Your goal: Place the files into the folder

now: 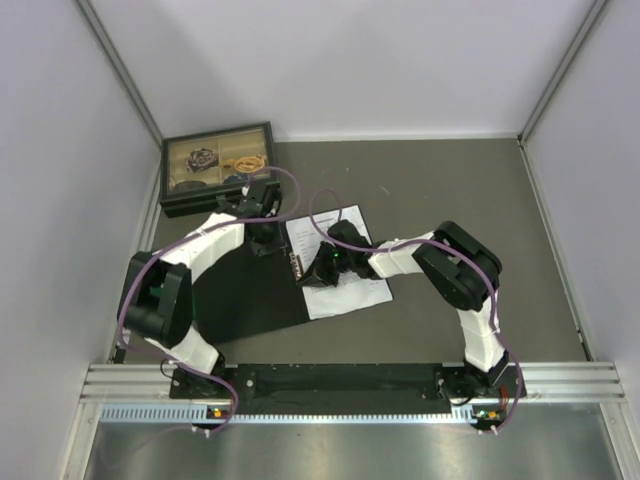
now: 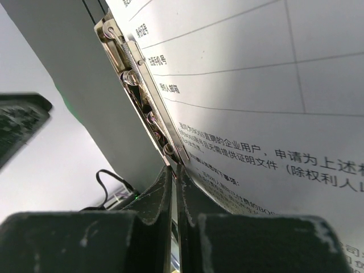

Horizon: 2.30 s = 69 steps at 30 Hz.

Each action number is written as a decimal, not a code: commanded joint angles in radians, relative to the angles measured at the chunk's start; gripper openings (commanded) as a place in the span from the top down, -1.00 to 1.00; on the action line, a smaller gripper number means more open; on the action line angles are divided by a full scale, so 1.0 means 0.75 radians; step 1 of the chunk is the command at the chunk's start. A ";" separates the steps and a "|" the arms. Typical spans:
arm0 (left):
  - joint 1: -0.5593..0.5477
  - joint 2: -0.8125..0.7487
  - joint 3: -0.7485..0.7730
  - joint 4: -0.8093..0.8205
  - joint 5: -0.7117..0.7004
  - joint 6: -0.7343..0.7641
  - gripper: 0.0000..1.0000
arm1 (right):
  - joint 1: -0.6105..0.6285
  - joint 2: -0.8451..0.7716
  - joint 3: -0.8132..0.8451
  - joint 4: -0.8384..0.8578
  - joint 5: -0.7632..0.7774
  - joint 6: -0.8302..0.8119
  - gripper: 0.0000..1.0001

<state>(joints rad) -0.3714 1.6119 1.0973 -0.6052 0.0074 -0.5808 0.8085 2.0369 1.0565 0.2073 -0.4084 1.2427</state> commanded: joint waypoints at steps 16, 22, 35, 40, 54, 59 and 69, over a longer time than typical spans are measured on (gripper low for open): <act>-0.100 0.209 -0.170 0.222 0.248 -0.097 0.99 | -0.029 0.115 -0.044 -0.162 0.109 -0.051 1.00; -0.104 0.209 -0.175 0.220 0.246 -0.095 0.99 | -0.051 0.060 -0.069 -0.078 0.025 -0.076 1.00; -0.112 0.219 -0.140 0.234 0.311 -0.101 0.99 | -0.092 -0.112 -0.126 -0.154 0.054 -0.231 0.49; -0.123 0.258 -0.099 0.246 0.317 -0.111 1.00 | -0.092 -0.169 -0.116 -0.203 0.078 -0.286 0.23; -0.208 0.422 0.067 0.289 0.407 -0.203 0.95 | -0.188 -0.486 -0.200 -0.383 0.123 -0.454 -0.33; -0.253 0.503 0.171 0.294 0.399 -0.240 0.91 | -0.235 -0.658 -0.228 -0.501 0.221 -0.568 -0.43; -0.217 0.304 0.231 0.085 0.260 -0.144 0.18 | -0.248 -0.820 -0.255 -0.602 0.283 -0.884 -0.57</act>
<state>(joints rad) -0.5690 1.9682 1.3045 -0.4526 0.3058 -0.7334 0.6296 1.4727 0.8833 -0.2234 -0.2283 0.7071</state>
